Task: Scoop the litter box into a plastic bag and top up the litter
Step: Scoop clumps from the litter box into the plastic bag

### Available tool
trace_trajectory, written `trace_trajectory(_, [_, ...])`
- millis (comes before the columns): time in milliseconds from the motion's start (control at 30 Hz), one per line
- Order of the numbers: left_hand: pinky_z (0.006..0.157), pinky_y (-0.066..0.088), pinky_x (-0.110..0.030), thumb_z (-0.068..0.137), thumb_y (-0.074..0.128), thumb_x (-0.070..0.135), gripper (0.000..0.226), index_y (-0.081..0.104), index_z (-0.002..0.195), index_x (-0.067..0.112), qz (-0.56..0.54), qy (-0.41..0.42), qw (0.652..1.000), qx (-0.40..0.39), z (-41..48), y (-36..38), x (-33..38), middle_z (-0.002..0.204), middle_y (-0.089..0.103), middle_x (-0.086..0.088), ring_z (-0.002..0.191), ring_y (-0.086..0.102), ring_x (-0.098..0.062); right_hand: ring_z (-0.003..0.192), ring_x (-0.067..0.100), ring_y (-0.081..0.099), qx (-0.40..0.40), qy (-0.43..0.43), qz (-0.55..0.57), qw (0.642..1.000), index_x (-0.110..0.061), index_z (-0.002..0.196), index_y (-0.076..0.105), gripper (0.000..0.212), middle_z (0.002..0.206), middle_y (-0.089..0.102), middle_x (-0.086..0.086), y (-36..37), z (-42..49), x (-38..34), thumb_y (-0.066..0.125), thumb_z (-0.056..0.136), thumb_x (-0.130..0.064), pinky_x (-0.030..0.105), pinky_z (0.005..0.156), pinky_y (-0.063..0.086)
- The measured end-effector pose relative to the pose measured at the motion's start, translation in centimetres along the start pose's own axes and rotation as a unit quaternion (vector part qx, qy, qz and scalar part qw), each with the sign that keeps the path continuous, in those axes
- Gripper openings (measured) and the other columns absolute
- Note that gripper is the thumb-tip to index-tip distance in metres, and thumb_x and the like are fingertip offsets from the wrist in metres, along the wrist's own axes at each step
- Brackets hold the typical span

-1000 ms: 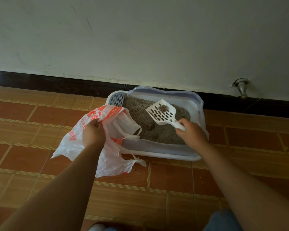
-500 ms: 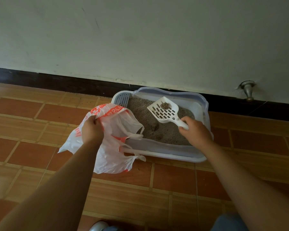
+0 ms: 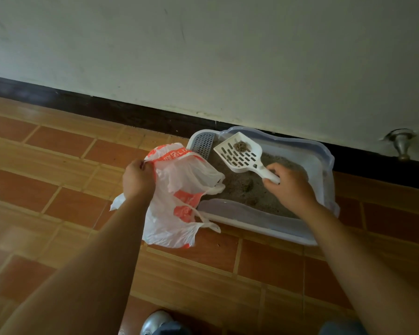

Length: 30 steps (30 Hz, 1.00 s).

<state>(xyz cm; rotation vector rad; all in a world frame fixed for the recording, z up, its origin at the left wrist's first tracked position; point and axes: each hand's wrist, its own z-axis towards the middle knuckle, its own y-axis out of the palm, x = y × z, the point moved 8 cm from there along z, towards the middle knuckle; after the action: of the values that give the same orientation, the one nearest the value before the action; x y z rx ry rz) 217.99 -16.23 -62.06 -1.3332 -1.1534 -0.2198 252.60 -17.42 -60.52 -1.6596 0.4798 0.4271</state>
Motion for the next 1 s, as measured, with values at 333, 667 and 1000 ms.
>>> trace_trajectory(333, [0.049,0.029,-0.024,0.092,0.041,0.014,0.025,0.05,0.07,0.008,-0.027,-0.051,0.998,0.028,0.3,-2.0,-1.9,0.06,0.044,-0.003,0.056,0.039,-0.018,0.059,0.014,0.053,-0.015,-0.034,0.033,0.999,-0.017,0.119,0.055,0.028,0.082,0.061,-0.001,0.4,0.1,-4.5,0.055,0.092,-0.023,0.027,0.051,0.043])
trace_trajectory(667, [0.051,0.032,-0.024,0.094,0.04,0.013,0.028,0.05,0.068,0.009,-0.101,-0.118,0.987,0.041,0.5,-2.7,-3.2,0.06,0.044,-0.002,0.057,0.041,-0.018,0.072,0.013,0.062,-0.134,-0.098,-0.001,0.986,-0.026,0.116,0.06,0.029,0.086,0.063,-0.009,0.2,-1.2,-8.3,0.061,0.087,-0.025,0.029,0.063,0.051])
trace_trajectory(1000, [0.047,0.026,-0.024,0.097,0.04,0.013,0.026,0.059,0.092,-0.004,-0.112,-0.118,0.986,0.045,0.3,-3.2,-3.2,0.059,0.039,-0.001,0.05,0.033,-0.012,0.08,0.016,0.062,-0.221,-0.104,-0.021,0.97,-0.032,0.11,0.063,0.028,0.09,0.065,-0.005,3.1,-1.8,-9.7,0.064,0.082,-0.026,0.035,0.071,0.051])
